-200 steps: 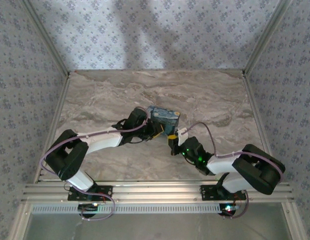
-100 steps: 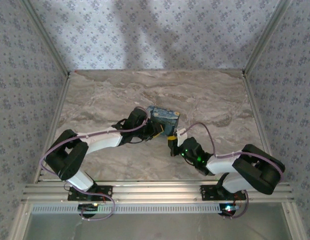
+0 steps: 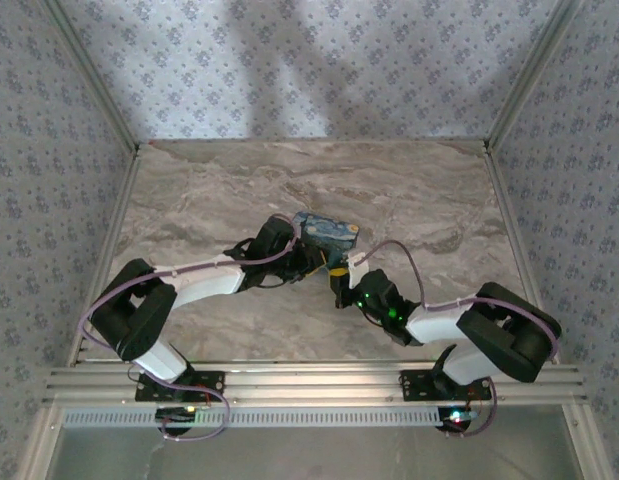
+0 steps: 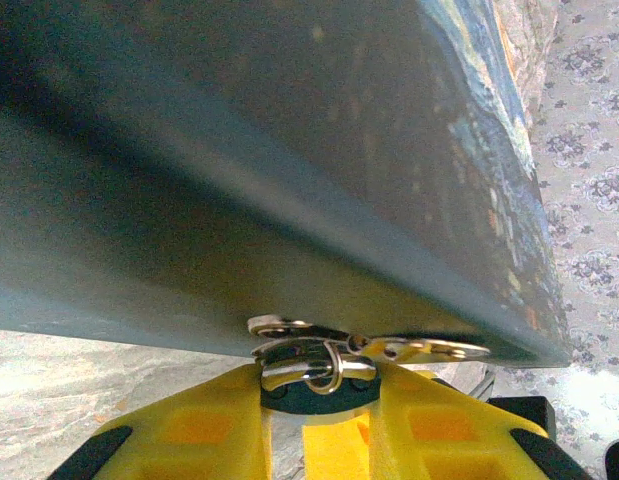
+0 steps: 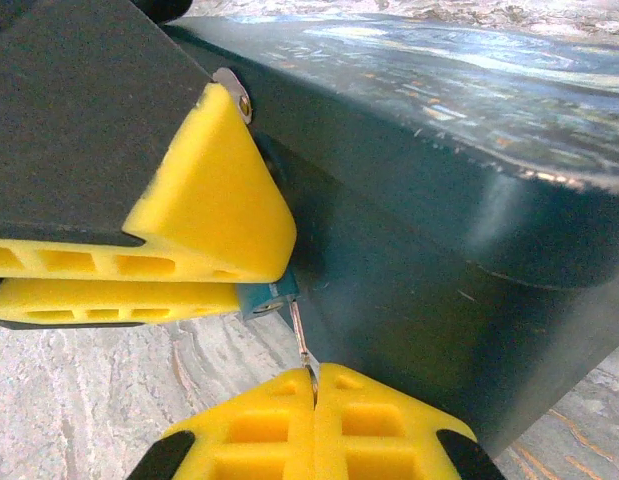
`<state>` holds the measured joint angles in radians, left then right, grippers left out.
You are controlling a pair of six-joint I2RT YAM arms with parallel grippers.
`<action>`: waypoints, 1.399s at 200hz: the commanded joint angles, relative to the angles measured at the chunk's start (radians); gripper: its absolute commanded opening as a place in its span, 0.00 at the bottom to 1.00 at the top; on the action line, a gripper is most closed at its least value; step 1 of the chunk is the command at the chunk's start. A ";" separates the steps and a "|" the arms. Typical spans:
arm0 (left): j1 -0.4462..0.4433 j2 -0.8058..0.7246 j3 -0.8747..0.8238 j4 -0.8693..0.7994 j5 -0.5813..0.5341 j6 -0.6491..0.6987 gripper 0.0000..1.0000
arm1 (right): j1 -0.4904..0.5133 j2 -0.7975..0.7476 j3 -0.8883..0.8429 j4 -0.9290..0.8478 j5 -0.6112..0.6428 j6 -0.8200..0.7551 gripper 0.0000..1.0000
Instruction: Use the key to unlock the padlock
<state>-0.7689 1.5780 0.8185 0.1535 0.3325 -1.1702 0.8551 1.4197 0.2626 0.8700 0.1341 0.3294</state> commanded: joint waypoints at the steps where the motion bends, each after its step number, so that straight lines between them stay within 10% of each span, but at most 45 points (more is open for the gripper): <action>1: -0.008 -0.021 0.023 0.008 0.008 0.008 0.25 | -0.006 0.004 0.002 0.049 -0.016 0.005 0.00; 280: -0.011 -0.015 0.020 0.012 0.007 0.005 0.25 | -0.003 -0.029 -0.020 0.079 -0.014 0.009 0.00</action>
<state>-0.7727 1.5780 0.8185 0.1528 0.3286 -1.1706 0.8589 1.4059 0.2272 0.9192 0.1307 0.3439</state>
